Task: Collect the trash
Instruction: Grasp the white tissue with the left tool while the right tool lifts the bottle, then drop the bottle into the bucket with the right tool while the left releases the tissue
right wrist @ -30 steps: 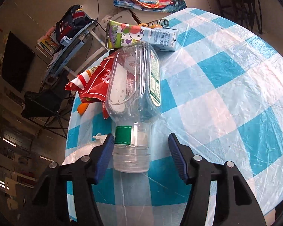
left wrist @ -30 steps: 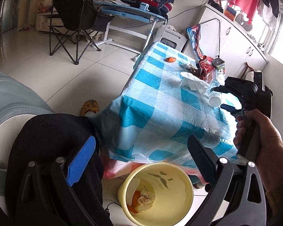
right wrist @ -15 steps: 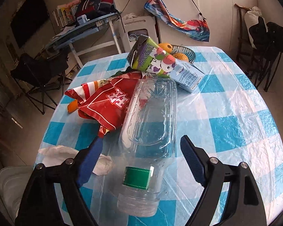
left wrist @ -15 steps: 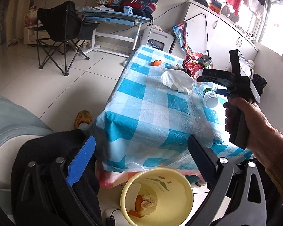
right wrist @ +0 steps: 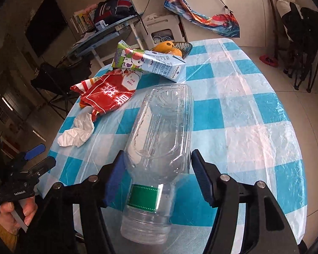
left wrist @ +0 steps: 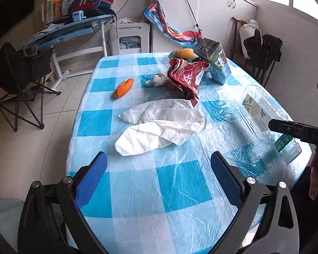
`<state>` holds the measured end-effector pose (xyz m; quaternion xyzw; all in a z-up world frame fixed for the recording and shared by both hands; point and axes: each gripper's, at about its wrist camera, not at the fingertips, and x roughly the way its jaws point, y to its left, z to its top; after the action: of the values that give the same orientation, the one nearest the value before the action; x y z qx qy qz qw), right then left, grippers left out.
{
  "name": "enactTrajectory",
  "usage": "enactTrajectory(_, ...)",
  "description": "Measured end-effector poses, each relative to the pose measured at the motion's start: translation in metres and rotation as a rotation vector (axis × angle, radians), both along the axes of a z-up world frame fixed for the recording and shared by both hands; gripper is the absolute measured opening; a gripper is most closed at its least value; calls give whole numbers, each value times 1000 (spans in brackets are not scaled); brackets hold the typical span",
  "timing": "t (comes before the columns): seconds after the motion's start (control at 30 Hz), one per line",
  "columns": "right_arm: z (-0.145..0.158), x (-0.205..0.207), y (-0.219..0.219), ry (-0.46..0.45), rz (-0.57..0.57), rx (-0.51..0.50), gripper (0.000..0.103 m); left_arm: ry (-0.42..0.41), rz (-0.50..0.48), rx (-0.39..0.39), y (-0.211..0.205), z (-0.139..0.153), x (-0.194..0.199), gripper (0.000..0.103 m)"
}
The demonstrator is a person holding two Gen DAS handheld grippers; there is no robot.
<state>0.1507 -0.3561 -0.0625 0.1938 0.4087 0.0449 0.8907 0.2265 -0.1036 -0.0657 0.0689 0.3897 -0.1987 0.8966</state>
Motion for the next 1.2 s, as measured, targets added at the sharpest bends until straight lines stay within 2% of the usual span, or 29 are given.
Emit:
enactTrajectory(0.1,-5,5,2,5,7,28,65,12,22,49,-24,-12,27,95)
enactTrajectory(0.17,-6,8,5,7,22,41,66,73,43,66,-33,-18,47,94)
enactTrajectory(0.27,-10,11,7,17,36,40,66,85,84,120,-41,-21,67,94)
enactTrajectory(0.33,-9,13,9,17,38,29,66,129,72,124,-46,-26,76,86)
enactTrajectory(0.37,-9,13,9,17,40,29,66,127,68,98,-46,-25,75,79)
enactTrajectory(0.43,-10,13,9,18,43,26,66,99,29,90,-48,-23,68,58)
enactTrajectory(0.47,-10,13,9,16,49,24,66,92,13,81,-50,-21,63,39)
enactTrajectory(0.53,-10,13,11,12,58,26,65,107,-1,45,-48,-19,54,14)
enactTrajectory(0.67,-11,9,13,4,67,45,65,101,12,-37,-31,-9,27,11)
enactTrajectory(0.97,-4,-10,9,-48,56,230,65,78,79,-164,15,20,-47,11)
enactTrajectory(1.2,1,-34,13,-90,51,292,65,47,96,-180,28,36,-81,11)
